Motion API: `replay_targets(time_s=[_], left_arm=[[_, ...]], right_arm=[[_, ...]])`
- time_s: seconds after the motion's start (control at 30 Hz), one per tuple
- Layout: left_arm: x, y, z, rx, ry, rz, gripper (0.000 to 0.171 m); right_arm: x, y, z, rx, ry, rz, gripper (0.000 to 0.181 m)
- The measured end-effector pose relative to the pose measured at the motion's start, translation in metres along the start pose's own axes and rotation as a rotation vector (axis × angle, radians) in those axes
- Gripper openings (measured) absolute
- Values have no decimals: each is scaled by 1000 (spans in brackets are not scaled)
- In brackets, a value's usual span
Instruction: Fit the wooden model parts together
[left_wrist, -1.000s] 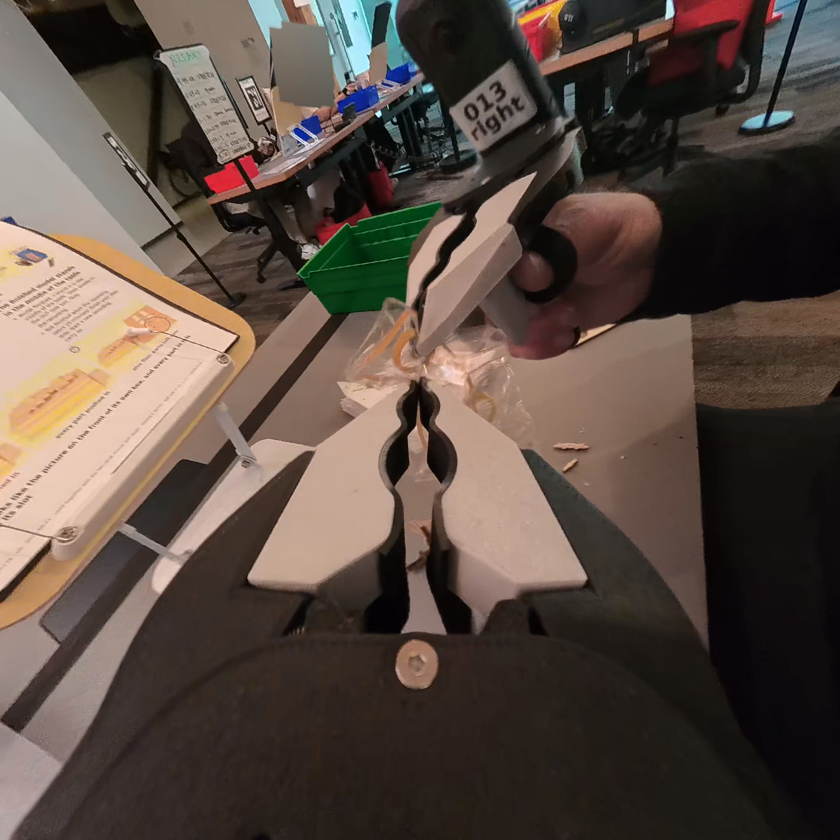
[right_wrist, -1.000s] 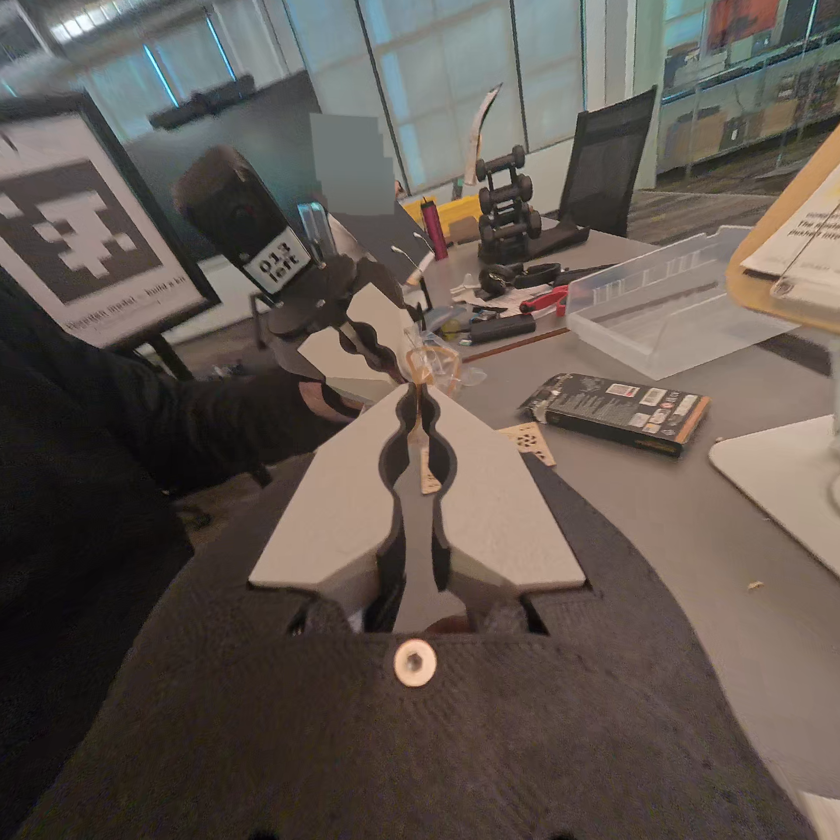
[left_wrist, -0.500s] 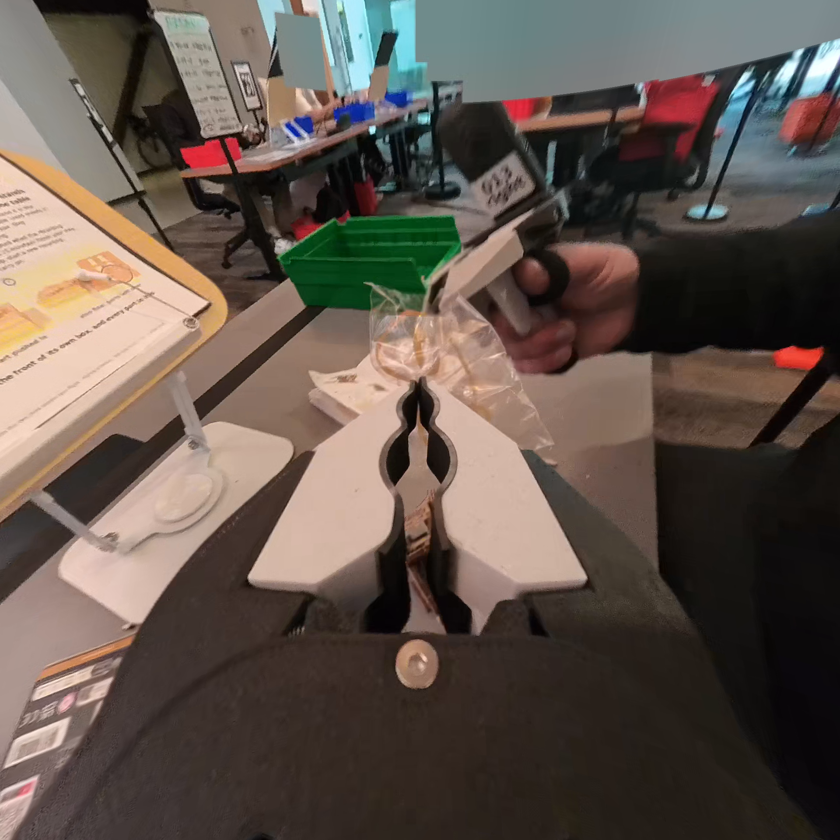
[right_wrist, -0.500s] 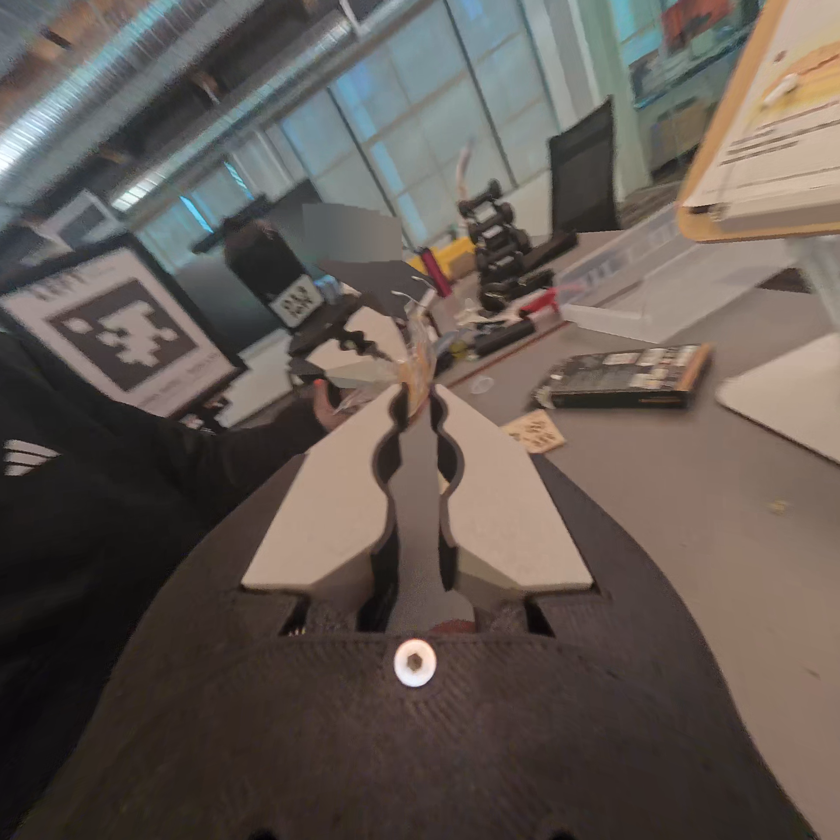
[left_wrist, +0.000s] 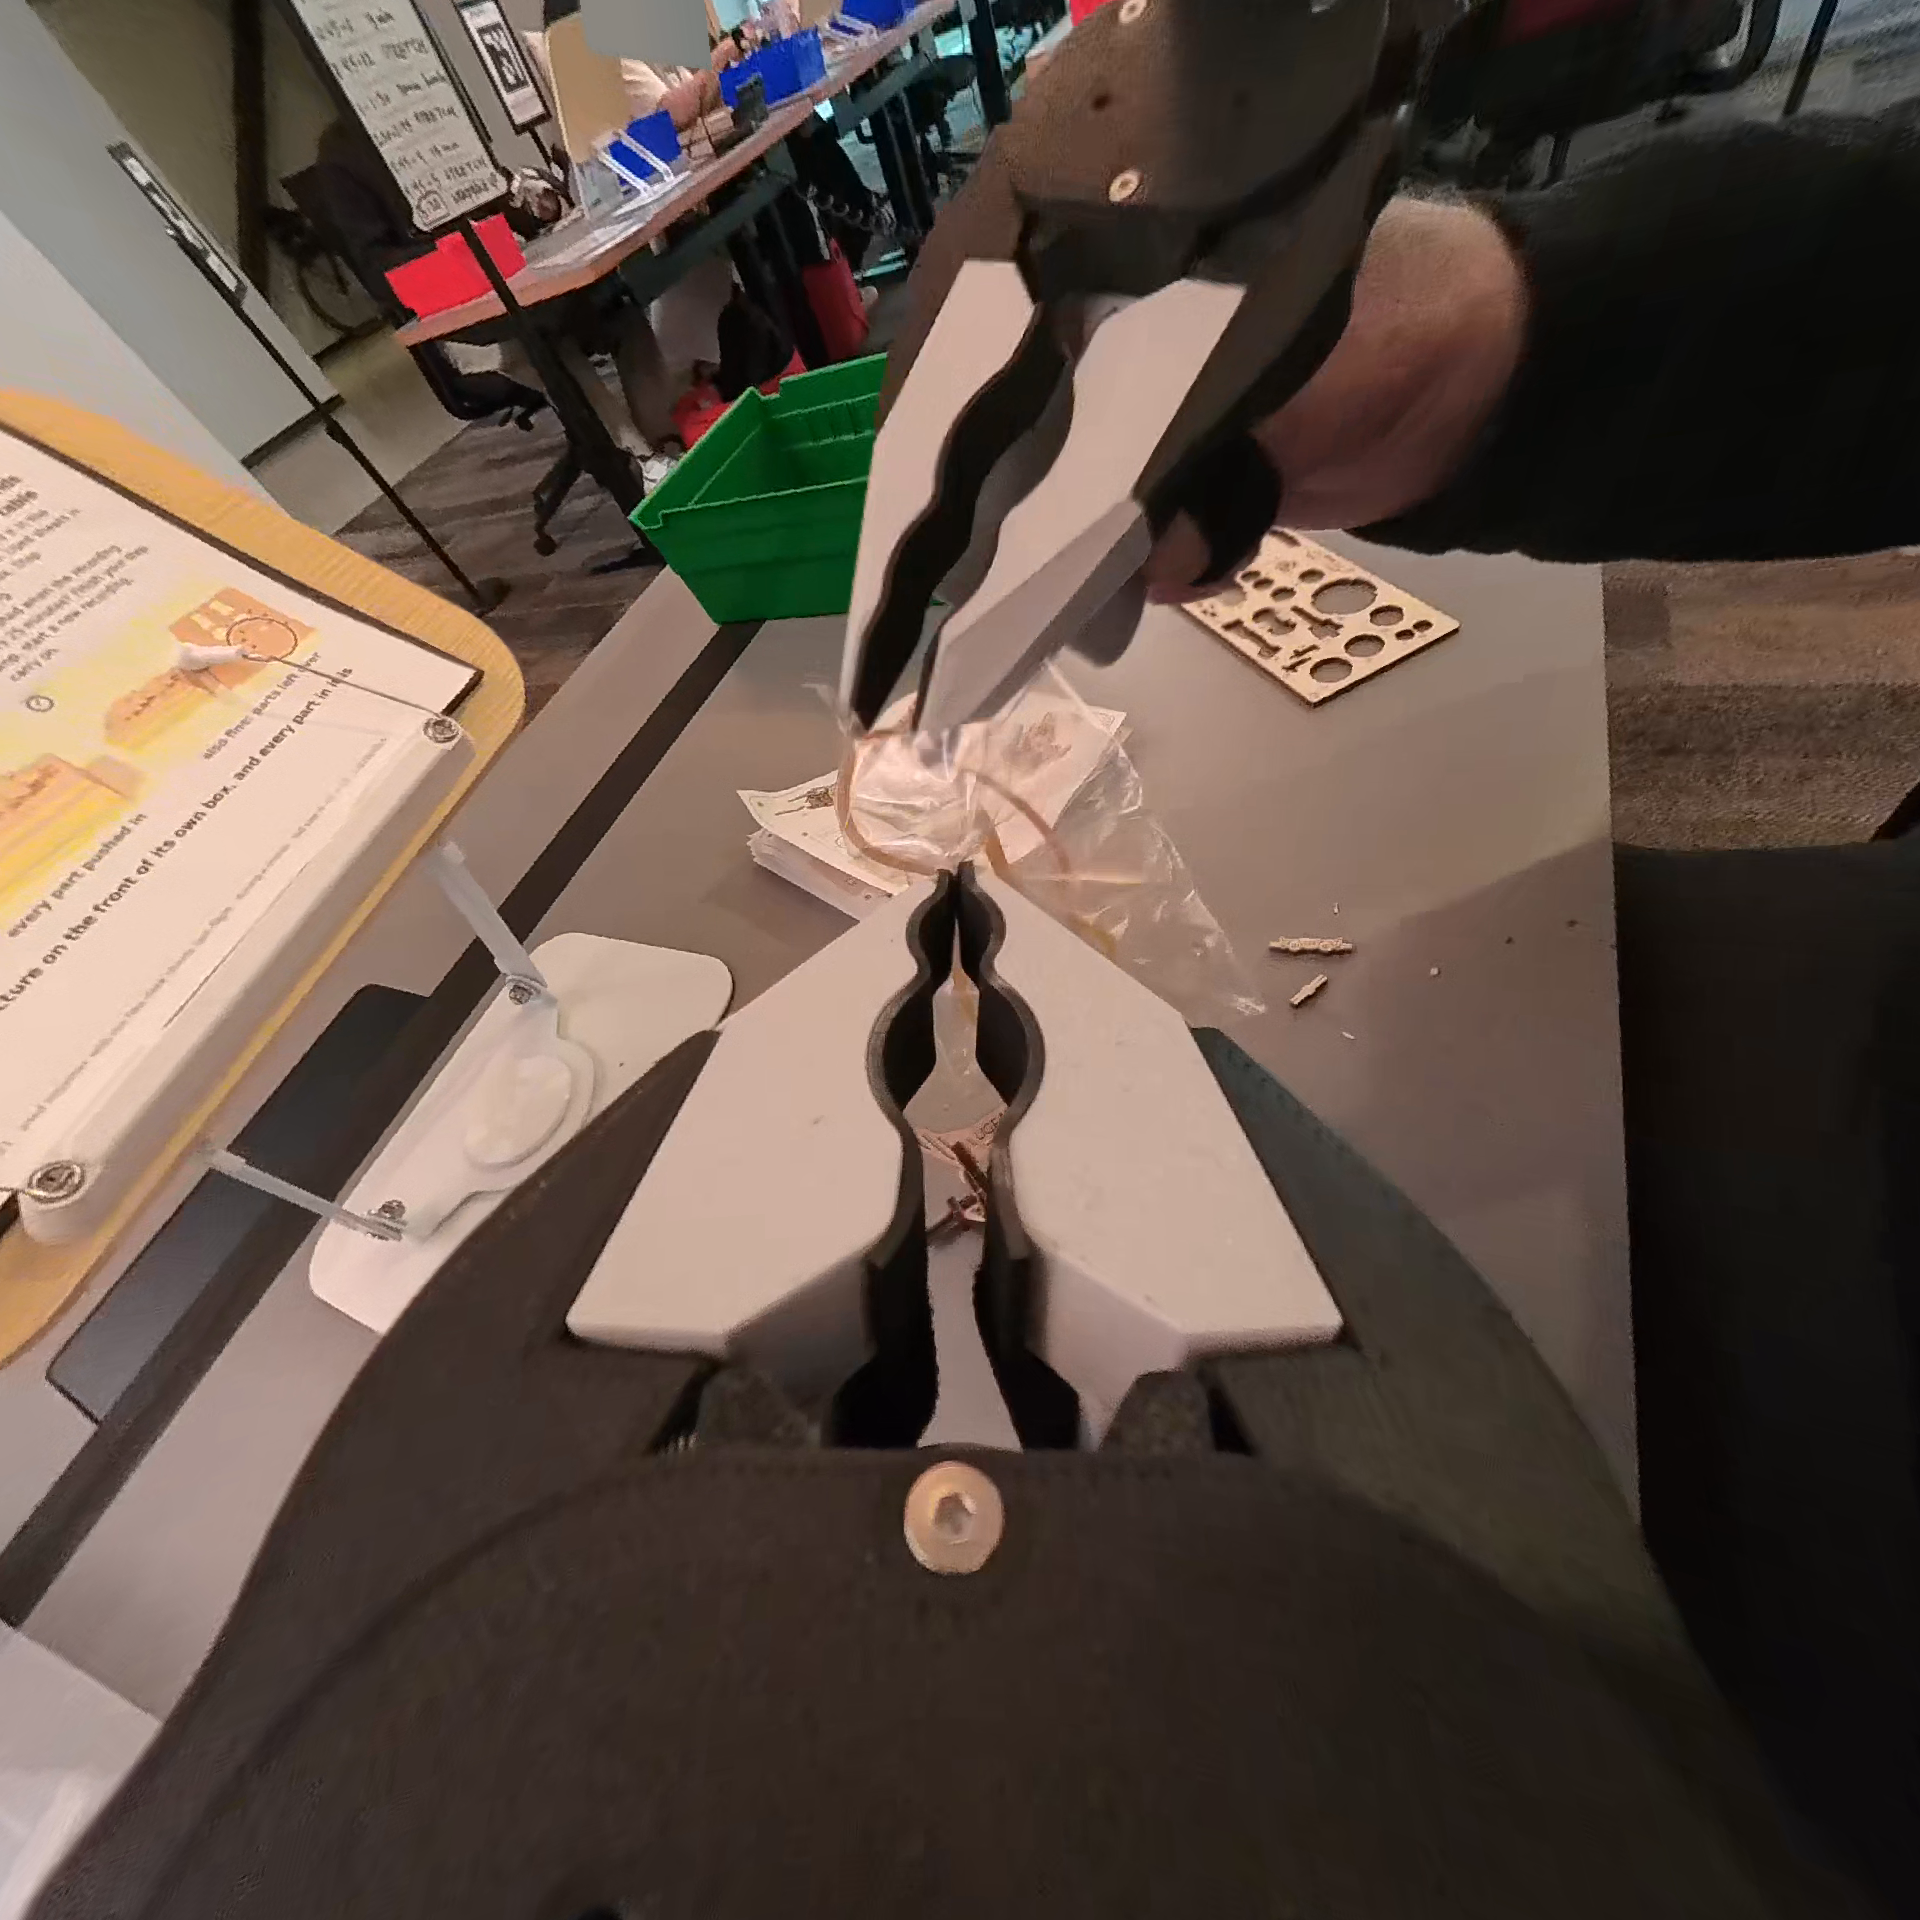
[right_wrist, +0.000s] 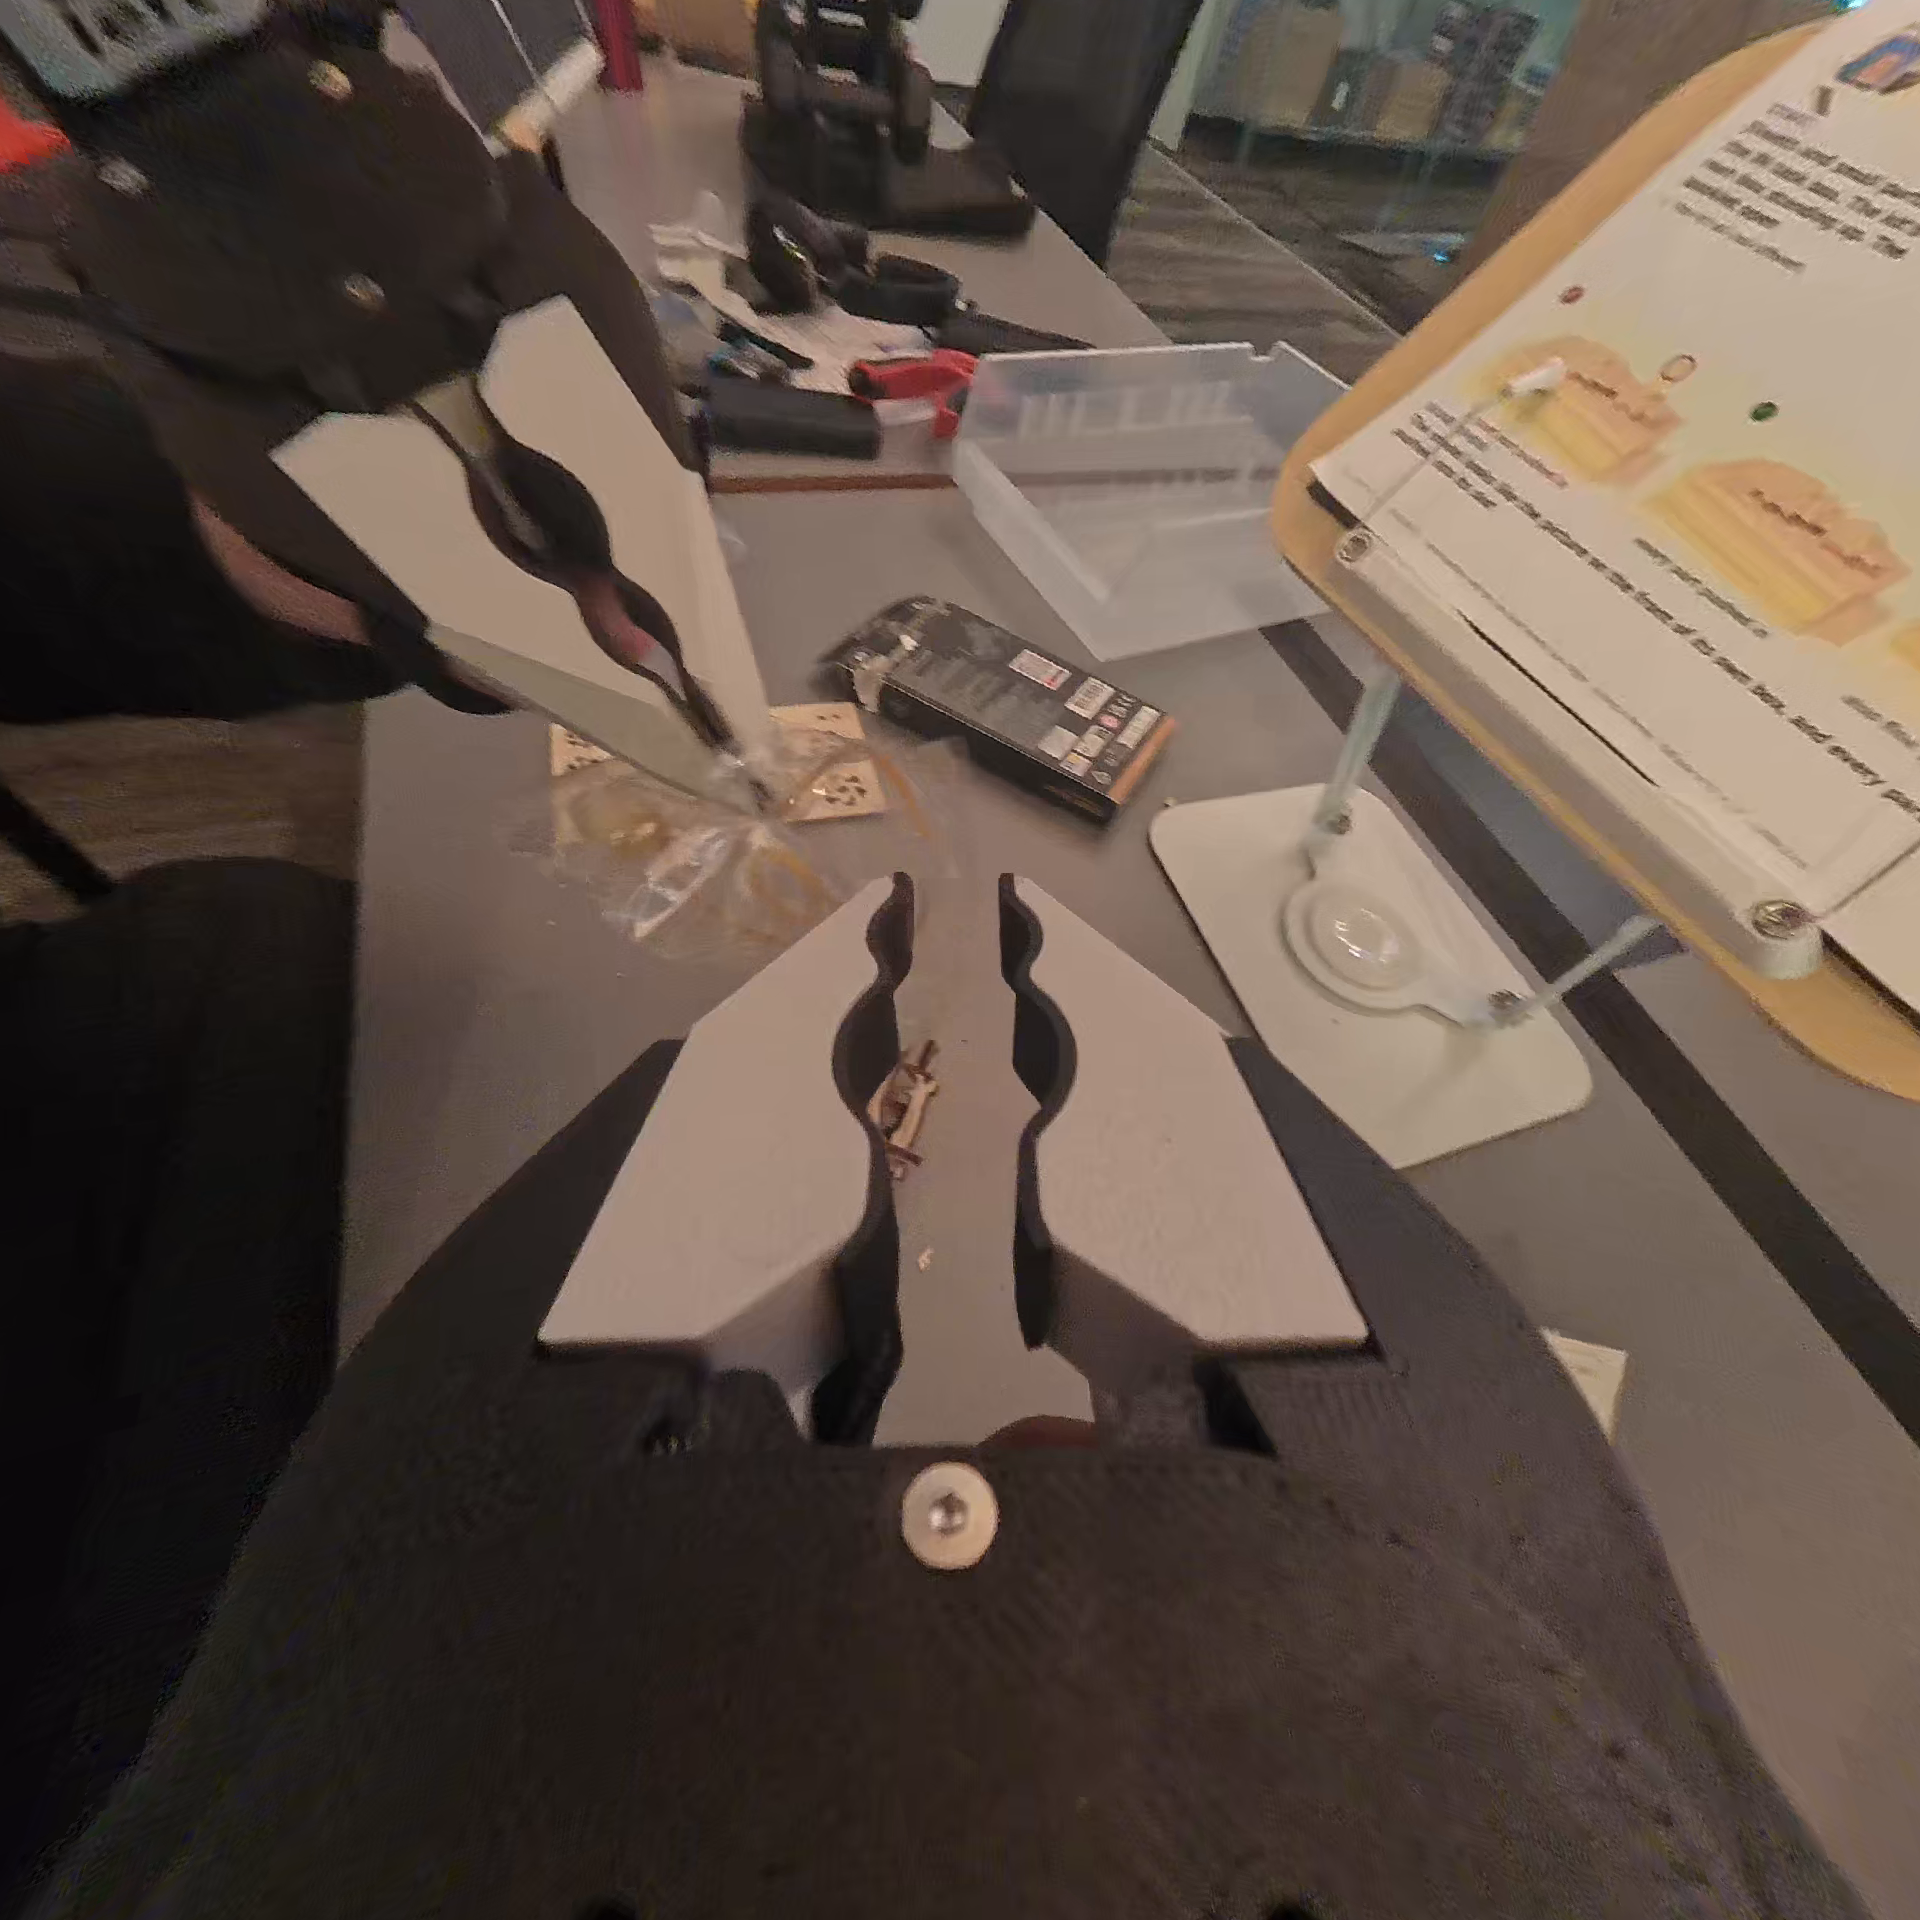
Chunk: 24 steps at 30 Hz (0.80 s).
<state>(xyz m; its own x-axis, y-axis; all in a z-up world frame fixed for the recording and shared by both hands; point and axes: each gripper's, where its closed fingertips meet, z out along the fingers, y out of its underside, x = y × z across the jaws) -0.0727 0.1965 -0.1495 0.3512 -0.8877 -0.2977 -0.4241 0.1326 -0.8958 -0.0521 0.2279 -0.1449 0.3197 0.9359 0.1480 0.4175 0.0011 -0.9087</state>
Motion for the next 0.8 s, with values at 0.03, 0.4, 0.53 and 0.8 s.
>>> replay_targets(time_s=[0.03, 0.4, 0.53, 0.8], left_arm=[[0, 0, 1, -2, 0, 7, 0], [-8, 13, 15, -15, 36, -67, 0], [-12, 19, 25, -10, 78, -146, 0], [-17, 44, 54, -114, 120, -251, 0]], right_arm=[[1, 3, 2, -9, 11, -3, 15], [11, 13, 1, 62, -81, 179, 0], [18, 20, 1, 95, -114, 276, 0], [47, 50, 16, -40, 136, 56, 0]])
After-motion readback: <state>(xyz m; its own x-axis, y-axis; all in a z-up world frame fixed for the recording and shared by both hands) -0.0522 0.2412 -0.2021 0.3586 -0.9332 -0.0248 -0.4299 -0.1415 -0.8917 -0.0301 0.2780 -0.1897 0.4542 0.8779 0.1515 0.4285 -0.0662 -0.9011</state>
